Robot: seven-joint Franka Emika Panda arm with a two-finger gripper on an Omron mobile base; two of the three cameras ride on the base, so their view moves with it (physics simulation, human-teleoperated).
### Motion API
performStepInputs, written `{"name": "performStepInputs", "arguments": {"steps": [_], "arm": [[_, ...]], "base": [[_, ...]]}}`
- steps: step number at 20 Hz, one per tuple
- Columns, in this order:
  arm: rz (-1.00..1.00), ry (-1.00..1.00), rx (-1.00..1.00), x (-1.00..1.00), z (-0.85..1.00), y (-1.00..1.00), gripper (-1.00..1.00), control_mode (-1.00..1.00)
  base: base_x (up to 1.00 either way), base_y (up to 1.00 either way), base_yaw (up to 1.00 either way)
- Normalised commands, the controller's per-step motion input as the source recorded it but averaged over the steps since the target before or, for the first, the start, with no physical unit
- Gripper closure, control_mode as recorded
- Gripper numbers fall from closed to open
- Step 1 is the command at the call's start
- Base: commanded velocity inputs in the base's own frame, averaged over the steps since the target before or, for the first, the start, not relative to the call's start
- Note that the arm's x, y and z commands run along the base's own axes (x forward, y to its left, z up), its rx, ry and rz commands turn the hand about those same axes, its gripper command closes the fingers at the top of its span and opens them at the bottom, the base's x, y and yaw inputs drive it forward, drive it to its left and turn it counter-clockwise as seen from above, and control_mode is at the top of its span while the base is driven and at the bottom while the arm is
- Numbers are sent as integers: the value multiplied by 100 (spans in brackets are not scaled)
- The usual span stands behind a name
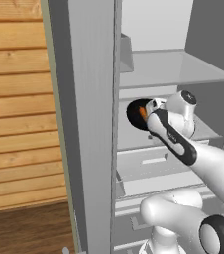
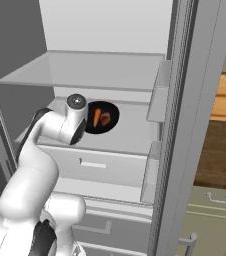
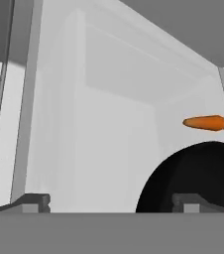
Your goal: Pick the chicken drumstick and carrot from their plates and place them in the bowl. Then put the bowl in the fridge.
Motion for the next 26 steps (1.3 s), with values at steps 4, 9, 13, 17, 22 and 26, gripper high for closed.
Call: {"name": "performStepInputs", "arguments": {"steps": [4, 9, 13, 17, 22, 26], "arm": [[-3, -1, 0, -76, 83, 5, -100, -100], [-18, 0, 0, -100, 62, 0, -100, -100], [-32, 0, 3, -100, 40, 1, -100, -100], [-35, 0, 14, -100, 38, 3, -100, -100], [-35, -7, 24, -100, 14, 0, -100, -100], [-29, -21, 26, -100, 0, 0, -100, -100]], "base": [[0, 0, 0], [0, 0, 0], [0, 0, 0], [0, 0, 0], [0, 0, 0], [0, 0, 0]]}}
